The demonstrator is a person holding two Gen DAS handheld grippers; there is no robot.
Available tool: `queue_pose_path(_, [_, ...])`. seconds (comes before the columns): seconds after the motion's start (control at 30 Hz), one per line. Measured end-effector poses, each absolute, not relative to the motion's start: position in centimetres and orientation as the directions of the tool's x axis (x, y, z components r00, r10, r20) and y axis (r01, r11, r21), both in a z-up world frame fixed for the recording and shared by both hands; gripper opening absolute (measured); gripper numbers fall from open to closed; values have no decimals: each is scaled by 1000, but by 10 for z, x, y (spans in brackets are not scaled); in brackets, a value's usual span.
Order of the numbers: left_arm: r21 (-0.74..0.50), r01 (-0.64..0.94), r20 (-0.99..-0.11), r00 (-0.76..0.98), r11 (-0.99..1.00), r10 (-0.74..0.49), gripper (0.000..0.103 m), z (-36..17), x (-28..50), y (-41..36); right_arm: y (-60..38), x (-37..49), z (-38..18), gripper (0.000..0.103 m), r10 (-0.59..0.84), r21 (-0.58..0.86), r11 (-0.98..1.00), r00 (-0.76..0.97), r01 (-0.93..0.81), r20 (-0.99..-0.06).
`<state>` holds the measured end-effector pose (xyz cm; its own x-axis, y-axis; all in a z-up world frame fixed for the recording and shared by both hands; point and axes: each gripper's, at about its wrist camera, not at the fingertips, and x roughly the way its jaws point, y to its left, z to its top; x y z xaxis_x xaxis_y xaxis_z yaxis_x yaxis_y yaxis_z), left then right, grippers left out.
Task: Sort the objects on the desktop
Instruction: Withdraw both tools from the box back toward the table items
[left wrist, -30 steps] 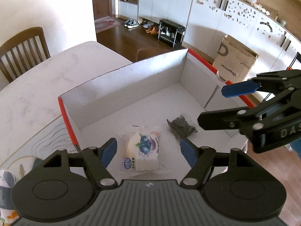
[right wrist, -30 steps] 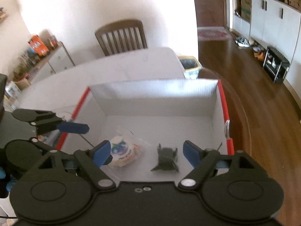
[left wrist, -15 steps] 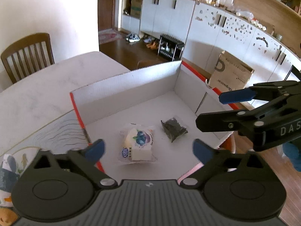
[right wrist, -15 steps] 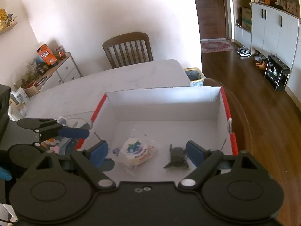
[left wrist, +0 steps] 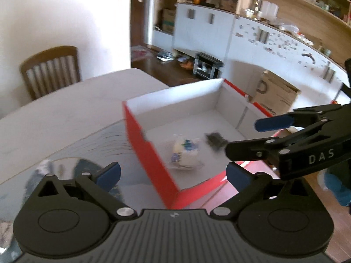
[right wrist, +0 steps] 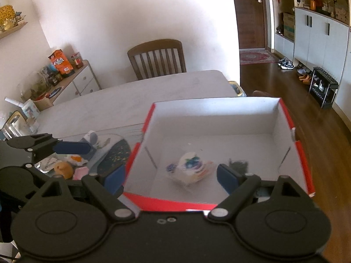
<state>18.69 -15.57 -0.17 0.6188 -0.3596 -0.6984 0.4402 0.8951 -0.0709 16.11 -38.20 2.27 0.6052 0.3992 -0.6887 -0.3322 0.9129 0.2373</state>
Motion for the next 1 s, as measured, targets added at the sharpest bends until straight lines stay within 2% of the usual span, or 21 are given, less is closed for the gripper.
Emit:
queue_pose_path(0.57, [-70,296,-638,721,953,-271,103,9,132,-30,-288,125,34,90,427,222,896,603,-385,-674])
queue_pose_path(1.0, [-93,180,-640,743,979,-197,103,-7,104,55,-218,103,27,90,441,195,879,584,-436,-682])
